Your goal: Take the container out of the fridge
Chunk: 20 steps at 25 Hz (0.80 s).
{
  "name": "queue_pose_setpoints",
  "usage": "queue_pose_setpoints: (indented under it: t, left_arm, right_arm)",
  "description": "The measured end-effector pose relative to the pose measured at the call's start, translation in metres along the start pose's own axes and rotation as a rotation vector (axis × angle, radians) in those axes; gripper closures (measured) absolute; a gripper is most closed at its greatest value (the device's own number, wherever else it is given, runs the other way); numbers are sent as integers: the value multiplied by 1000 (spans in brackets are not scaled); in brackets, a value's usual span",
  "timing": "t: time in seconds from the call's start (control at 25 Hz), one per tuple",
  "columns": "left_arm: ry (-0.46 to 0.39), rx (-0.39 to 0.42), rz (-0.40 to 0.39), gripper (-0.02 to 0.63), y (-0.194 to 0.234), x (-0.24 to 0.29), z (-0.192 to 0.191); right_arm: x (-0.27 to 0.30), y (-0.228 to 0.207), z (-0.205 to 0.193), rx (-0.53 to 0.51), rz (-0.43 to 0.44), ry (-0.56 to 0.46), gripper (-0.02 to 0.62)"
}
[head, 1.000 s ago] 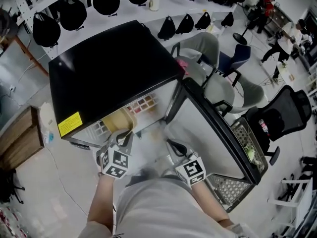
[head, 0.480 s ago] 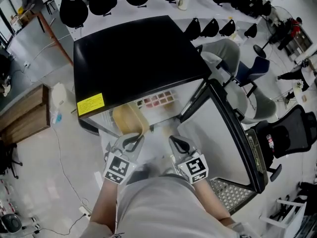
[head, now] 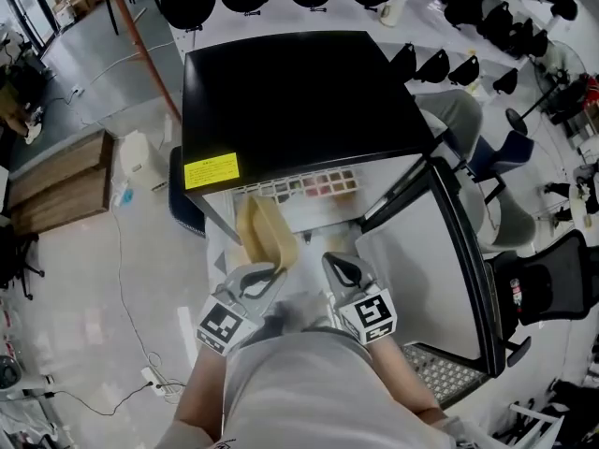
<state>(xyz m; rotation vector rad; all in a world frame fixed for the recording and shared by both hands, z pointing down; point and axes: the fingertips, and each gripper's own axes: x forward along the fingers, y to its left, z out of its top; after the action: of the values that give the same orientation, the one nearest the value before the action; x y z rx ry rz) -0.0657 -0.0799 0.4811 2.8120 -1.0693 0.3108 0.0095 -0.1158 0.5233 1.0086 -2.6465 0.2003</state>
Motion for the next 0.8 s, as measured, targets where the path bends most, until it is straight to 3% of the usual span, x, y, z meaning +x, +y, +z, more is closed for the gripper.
queue_pose_setpoints:
  t: [0.52, 0.8]
  left_arm:
    - [77, -3, -120, 589, -29, -51, -37]
    - [125, -35, -13, 589, -7, -93, -57]
  right_arm:
    - [26, 27, 10, -25, 77, -16, 592]
    - [42, 50, 16, -43, 134, -19, 592]
